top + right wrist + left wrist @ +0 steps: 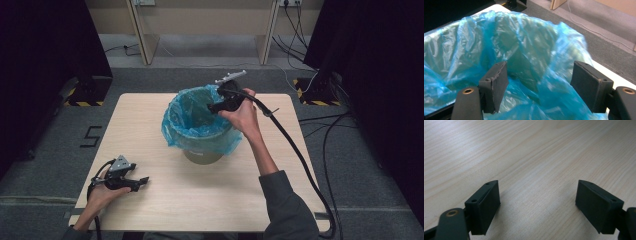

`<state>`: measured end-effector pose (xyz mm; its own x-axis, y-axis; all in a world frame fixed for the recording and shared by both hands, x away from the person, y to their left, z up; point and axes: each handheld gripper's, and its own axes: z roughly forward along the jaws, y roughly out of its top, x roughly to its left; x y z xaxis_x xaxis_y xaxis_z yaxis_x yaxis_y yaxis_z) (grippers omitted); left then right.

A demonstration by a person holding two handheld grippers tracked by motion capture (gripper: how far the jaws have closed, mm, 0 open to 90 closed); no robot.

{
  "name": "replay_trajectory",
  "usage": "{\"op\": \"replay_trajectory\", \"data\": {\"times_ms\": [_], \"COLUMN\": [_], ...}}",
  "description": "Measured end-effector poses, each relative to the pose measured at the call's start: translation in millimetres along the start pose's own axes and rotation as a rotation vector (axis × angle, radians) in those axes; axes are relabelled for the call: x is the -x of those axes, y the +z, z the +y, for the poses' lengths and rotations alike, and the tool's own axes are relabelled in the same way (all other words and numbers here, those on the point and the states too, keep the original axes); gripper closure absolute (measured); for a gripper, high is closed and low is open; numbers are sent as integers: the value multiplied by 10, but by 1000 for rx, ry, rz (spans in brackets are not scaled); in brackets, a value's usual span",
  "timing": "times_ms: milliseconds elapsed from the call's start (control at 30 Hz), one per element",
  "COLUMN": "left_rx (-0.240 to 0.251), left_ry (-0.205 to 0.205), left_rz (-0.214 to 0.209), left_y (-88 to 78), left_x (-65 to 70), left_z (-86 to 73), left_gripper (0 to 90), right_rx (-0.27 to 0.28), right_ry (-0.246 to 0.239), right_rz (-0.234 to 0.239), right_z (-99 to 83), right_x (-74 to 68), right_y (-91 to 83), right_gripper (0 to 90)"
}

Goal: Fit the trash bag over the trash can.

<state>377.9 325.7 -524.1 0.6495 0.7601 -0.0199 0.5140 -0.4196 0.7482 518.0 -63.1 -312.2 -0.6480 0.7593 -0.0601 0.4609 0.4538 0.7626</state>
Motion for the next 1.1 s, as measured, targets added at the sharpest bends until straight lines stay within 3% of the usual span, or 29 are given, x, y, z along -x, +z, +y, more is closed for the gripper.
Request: {"op": "replay_trajectory", "data": {"times_ms": [200,333,500,533,667,767,800,833,867,967,1000,1100], "left_rx": [0,0,0,0,0,0,0,0,-1,0,0,0], "left_ry": [0,0,0,0,0,0,0,0,0,0,1,0], "left_rz": [0,0,0,0,0,0,0,0,0,0,0,0], "left_y": [0,0,0,0,0,0,0,0,0,0,0,0], "left_x": [0,0,0,0,0,-1,-1,-1,-1,-1,-1,-1], "left_z": [0,0,0,0,0,0,0,0,0,0,0,0], "left_gripper": [187,187,187,187,187,187,187,187,187,187,187,186], "right_rx": [29,24,-22,-54,-46,-49,20,20,65,46,14,-32], "right_ry": [44,61,63,56,92,88,88,88,70,56,52,34], "right_rz": [-30,-50,-93,-119,-97,-97,-101,-101,-92,-113,-132,-138], "right_z": [-137,-215,-335,-383,-421,-385,-288,-288,-161,-42,53,119], "right_x": [173,253,312,326,339,326,293,293,232,192,189,194], "right_y": [-201,-237,-167,-113,-54,-65,-152,-152,-223,-194,-86,61], "right_gripper": [295,294,294,283,284,288,289,289,296,288,275,275]}}
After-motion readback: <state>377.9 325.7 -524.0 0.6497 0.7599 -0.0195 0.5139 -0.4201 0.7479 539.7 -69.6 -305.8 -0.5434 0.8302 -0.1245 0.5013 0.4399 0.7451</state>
